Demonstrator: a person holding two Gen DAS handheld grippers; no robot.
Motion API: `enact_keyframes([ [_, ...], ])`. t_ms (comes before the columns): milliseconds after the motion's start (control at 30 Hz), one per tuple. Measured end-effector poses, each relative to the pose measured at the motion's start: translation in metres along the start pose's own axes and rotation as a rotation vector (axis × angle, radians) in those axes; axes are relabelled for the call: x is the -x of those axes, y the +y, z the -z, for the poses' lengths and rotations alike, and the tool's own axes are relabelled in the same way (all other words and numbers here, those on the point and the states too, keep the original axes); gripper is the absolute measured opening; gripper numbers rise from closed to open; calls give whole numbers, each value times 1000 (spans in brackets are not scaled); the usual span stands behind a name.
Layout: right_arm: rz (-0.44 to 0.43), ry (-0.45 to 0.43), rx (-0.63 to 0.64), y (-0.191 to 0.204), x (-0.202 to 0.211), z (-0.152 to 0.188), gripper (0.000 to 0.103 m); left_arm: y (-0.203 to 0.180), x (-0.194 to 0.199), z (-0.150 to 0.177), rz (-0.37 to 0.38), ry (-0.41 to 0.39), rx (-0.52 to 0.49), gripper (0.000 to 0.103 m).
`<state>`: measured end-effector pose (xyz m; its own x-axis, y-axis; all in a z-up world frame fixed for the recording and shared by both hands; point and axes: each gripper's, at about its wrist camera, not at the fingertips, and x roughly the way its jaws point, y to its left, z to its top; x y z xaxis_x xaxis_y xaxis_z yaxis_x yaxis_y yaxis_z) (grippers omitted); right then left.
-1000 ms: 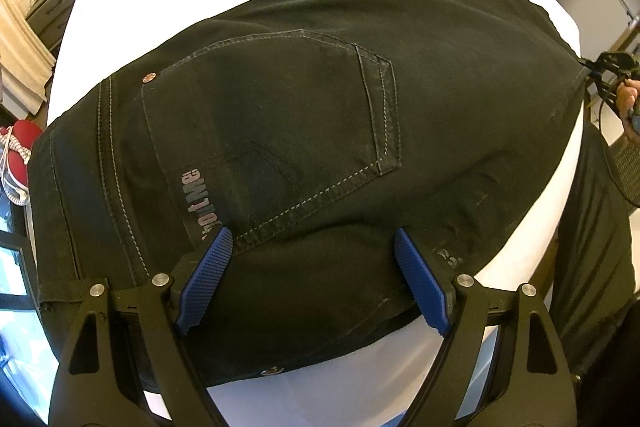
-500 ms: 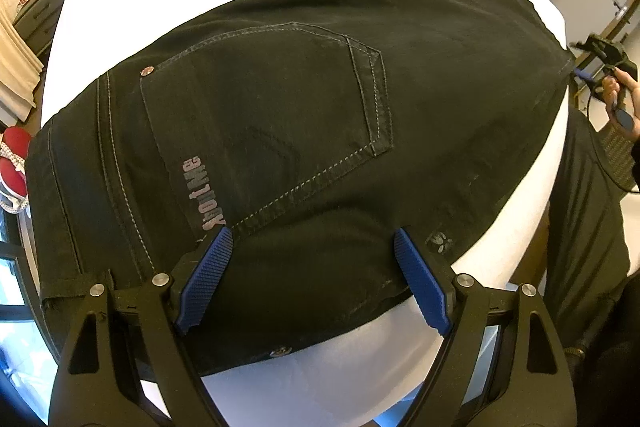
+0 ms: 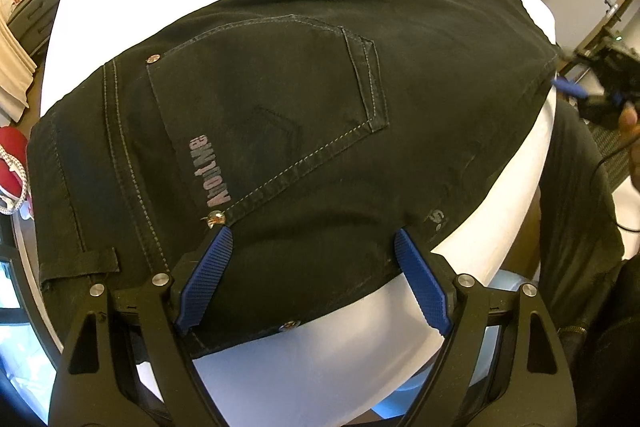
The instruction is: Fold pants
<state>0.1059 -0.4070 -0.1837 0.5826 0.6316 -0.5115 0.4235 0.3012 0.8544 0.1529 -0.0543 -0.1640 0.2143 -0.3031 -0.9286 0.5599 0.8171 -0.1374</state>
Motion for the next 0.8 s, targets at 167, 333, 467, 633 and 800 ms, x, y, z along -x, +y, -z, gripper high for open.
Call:
enact_keyframes([
  [167,-16,87,-29,-4,-38,15,43,3,3,8,8,-14,22,85],
  [333,-33,81,-61,-14,-39,12,42,1,1,11,2,-20,21,85],
  [467,-41,82,-80,-15,-40,12,41,-5,-2,9,2,-17,20,85],
  [633,-41,73,-78,-10,-50,12,41,-5,-2,10,-3,-18,23,85],
  [800,-24,68,-24,-8,-55,9,16,-7,-4,9,-4,-11,21,85],
])
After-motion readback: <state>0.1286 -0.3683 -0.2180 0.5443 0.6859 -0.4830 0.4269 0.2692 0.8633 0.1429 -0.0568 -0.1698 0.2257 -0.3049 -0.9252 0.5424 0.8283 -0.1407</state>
